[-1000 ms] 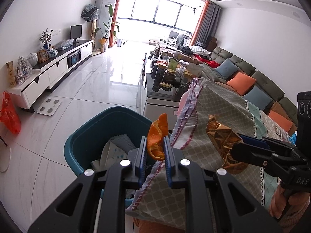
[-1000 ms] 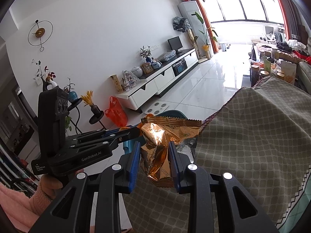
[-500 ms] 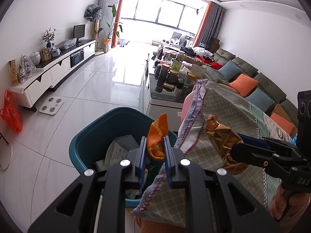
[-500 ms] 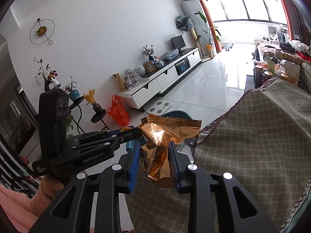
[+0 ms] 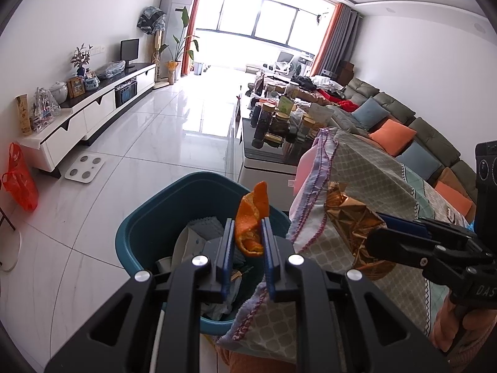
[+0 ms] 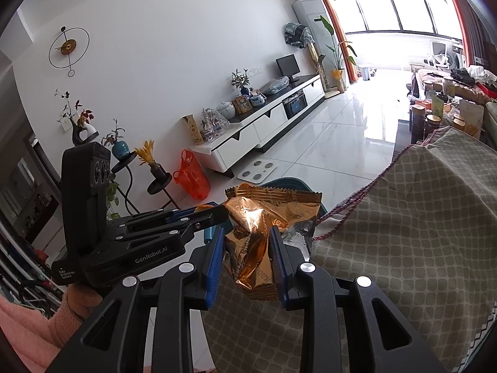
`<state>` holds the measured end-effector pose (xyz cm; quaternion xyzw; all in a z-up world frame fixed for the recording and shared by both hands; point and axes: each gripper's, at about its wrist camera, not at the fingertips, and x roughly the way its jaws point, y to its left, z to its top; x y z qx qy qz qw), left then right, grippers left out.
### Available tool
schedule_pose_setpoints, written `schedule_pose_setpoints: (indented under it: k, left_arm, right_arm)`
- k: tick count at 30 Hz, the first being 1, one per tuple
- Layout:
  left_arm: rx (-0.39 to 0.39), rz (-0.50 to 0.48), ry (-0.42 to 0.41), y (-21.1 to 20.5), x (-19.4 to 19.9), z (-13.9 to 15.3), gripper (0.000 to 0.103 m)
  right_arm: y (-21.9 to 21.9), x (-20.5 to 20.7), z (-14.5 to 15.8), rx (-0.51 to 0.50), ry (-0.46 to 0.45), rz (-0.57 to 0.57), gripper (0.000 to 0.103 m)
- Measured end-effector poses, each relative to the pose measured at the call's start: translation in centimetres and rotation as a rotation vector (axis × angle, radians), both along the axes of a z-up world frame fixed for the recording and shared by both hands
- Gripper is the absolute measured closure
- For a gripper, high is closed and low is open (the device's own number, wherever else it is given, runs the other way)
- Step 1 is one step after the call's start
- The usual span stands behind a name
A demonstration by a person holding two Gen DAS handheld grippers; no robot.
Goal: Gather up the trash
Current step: 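Carry the orange peel and foil wrapper over the teal bin with both grippers, then open both grippers to drop the peel and wrapper into the bin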
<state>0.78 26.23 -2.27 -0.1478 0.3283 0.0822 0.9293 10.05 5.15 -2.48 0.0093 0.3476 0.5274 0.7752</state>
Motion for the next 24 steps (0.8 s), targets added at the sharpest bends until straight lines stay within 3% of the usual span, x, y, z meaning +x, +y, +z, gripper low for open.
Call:
schedule_pose_setpoints:
  k: [24]
  left_arm:
    - [-0.019,0.041,0.054,1.8,1.7,-1.9,0.084]
  right_arm:
    - [4.8,2.6,-1.4,-0.015,0.104,0.049,0.073]
